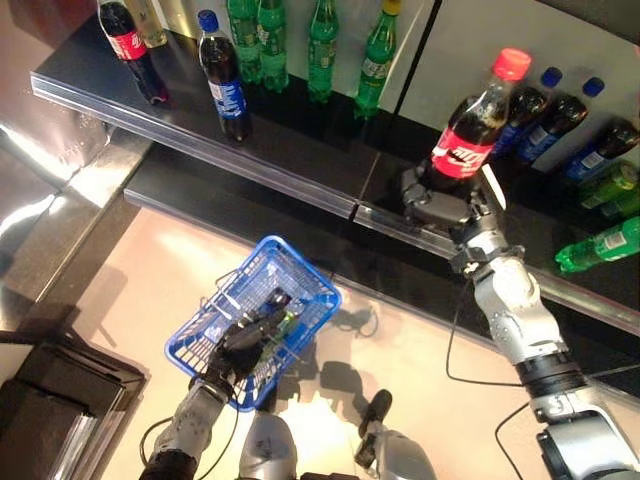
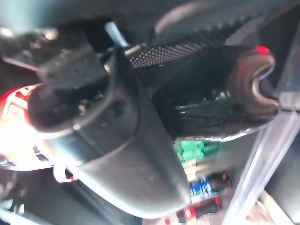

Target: Pick up the drink and place into the basket.

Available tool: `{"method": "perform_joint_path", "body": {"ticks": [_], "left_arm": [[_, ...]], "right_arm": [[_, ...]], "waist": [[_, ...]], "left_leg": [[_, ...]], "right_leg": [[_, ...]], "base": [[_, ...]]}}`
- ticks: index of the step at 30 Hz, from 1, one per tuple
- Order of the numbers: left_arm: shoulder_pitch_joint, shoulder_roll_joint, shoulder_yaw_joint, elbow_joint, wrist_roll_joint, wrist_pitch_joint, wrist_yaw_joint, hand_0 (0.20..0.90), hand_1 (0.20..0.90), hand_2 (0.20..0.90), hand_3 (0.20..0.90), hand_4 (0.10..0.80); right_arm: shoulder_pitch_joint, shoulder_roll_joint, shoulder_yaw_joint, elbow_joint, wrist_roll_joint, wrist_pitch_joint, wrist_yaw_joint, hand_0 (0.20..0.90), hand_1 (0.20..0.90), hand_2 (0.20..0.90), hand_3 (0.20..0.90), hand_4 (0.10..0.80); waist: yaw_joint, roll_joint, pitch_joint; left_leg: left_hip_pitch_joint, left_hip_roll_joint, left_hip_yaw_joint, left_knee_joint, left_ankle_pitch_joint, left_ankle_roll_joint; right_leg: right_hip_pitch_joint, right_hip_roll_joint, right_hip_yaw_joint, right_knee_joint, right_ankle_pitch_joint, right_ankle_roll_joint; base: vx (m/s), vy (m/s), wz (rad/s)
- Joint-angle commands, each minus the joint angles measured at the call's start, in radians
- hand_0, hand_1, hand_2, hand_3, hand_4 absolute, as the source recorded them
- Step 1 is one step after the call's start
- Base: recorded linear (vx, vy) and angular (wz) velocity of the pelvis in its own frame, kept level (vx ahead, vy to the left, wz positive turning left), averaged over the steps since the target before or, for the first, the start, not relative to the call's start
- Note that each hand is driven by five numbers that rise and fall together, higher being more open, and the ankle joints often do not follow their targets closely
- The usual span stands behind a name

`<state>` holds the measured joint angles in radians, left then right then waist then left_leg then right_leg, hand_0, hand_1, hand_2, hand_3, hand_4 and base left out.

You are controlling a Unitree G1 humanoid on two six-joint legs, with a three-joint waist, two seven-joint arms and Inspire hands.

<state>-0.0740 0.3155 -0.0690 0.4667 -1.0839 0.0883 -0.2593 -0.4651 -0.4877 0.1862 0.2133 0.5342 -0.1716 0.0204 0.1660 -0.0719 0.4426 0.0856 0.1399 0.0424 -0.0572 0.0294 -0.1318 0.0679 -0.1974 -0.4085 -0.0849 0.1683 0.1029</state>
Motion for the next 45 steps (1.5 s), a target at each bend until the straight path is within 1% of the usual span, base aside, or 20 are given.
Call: {"method": "perform_joint_path", "body": {"ticks": [1, 4, 12, 16, 18, 23, 29, 31, 38, 45], "left_arm": [[-0.052, 0.012, -0.077, -0.285, -0.09, -0.123, -0.18, 0.3, 0.3, 0.3, 0.2, 0.1], [-0.067, 0.031, -0.105, -0.383, -0.09, -0.136, -0.167, 0.3, 0.3, 0.3, 0.2, 0.1], [-0.079, 0.072, -0.128, -0.555, -0.126, -0.137, -0.163, 0.3, 0.3, 0.3, 0.2, 0.1], [-0.093, 0.079, -0.147, -0.603, -0.13, -0.143, -0.171, 0.3, 0.3, 0.3, 0.2, 0.1], [-0.099, 0.084, -0.155, -0.641, -0.136, -0.134, -0.174, 0.3, 0.3, 0.3, 0.2, 0.1], [-0.108, 0.079, -0.179, -0.687, -0.14, -0.129, -0.202, 0.3, 0.3, 0.3, 0.2, 0.1], [-0.121, 0.089, -0.2, -0.728, -0.151, -0.134, -0.221, 0.3, 0.3, 0.3, 0.2, 0.1], [-0.133, 0.09, -0.208, -0.742, -0.155, -0.137, -0.239, 0.3, 0.3, 0.3, 0.2, 0.1], [-0.156, 0.112, -0.224, -0.815, -0.154, -0.152, -0.281, 0.3, 0.3, 0.3, 0.2, 0.1], [-0.181, 0.118, -0.232, -0.856, -0.156, -0.17, -0.304, 0.3, 0.3, 0.3, 0.2, 0.1]], "right_arm": [[0.008, -0.028, 0.042, -0.101, -0.035, -0.167, 0.016, 0.3, 0.3, 0.3, 0.2, 0.1], [0.023, -0.03, 0.079, -0.139, -0.055, -0.178, 0.032, 0.3, 0.3, 0.3, 0.2, 0.1], [0.01, -0.023, 0.158, -0.225, -0.105, -0.184, 0.032, 0.3, 0.3, 0.3, 0.2, 0.1], [-0.009, -0.011, 0.191, -0.249, -0.109, -0.179, 0.039, 0.3, 0.3, 0.3, 0.2, 0.1], [-0.013, -0.004, 0.216, -0.255, -0.126, -0.172, 0.036, 0.3, 0.3, 0.3, 0.2, 0.1], [-0.02, 0.013, 0.251, -0.261, -0.132, -0.166, 0.037, 0.3, 0.3, 0.3, 0.2, 0.1], [-0.029, 0.017, 0.28, -0.265, -0.139, -0.154, 0.032, 0.3, 0.3, 0.3, 0.2, 0.1], [-0.037, 0.024, 0.301, -0.251, -0.153, -0.146, 0.031, 0.3, 0.3, 0.3, 0.2, 0.1], [-0.038, 0.002, 0.365, -0.197, -0.2, -0.074, 0.06, 0.3, 0.3, 0.3, 0.2, 0.1], [-0.05, -0.008, 0.411, -0.132, -0.302, 0.012, 0.048, 0.3, 0.3, 0.3, 0.2, 0.1]], "waist": [[0.006, 0.023, -0.363], [0.013, 0.025, -0.367], [0.034, 0.028, -0.376], [0.043, 0.025, -0.38], [0.049, 0.025, -0.383], [0.056, 0.022, -0.385], [0.06, 0.02, -0.386], [0.062, 0.019, -0.387], [0.071, 0.013, -0.39], [0.074, 0.01, -0.39]], "left_leg": [[-0.052, -0.047, 0.041, -0.03, 0.032, 0.053], [-0.049, -0.05, 0.038, -0.03, 0.029, 0.055], [-0.054, -0.053, 0.028, -0.03, 0.034, 0.052], [-0.059, -0.055, 0.019, -0.03, 0.037, 0.051], [-0.063, -0.057, 0.013, -0.03, 0.039, 0.051], [-0.069, -0.058, 0.005, -0.03, 0.041, 0.05], [-0.071, -0.06, 0.001, -0.03, 0.043, 0.05], [-0.072, -0.06, 0.0, -0.03, 0.044, 0.05], [-0.076, -0.059, -0.012, -0.03, 0.049, 0.046], [-0.076, -0.061, -0.02, -0.03, 0.052, 0.043]], "right_leg": [[0.106, -0.03, -0.03, 0.009, -0.089, 0.065], [0.114, -0.034, -0.039, 0.008, -0.09, 0.069], [0.13, -0.037, -0.061, 0.001, -0.093, 0.078], [0.134, -0.037, -0.067, 0.0, -0.095, 0.078], [0.135, -0.035, -0.07, 0.0, -0.098, 0.078], [0.139, -0.032, -0.073, 0.001, -0.105, 0.078], [0.142, -0.031, -0.075, 0.002, -0.108, 0.079], [0.145, -0.03, -0.076, 0.003, -0.111, 0.079], [0.151, -0.031, -0.085, 0.008, -0.115, 0.08], [0.156, -0.03, -0.086, 0.009, -0.116, 0.081]], "base": [[0.0, 0.0, 0.0], [0.0, 0.0, 0.0], [-0.007, -0.001, 0.02], [-0.005, -0.014, 0.09], [-0.001, -0.01, 0.07], [0.001, -0.003, 0.02], [0.001, -0.002, 0.01], [0.0, 0.0, 0.0], [0.009, -0.006, 0.05], [0.004, -0.003, 0.02]]}}
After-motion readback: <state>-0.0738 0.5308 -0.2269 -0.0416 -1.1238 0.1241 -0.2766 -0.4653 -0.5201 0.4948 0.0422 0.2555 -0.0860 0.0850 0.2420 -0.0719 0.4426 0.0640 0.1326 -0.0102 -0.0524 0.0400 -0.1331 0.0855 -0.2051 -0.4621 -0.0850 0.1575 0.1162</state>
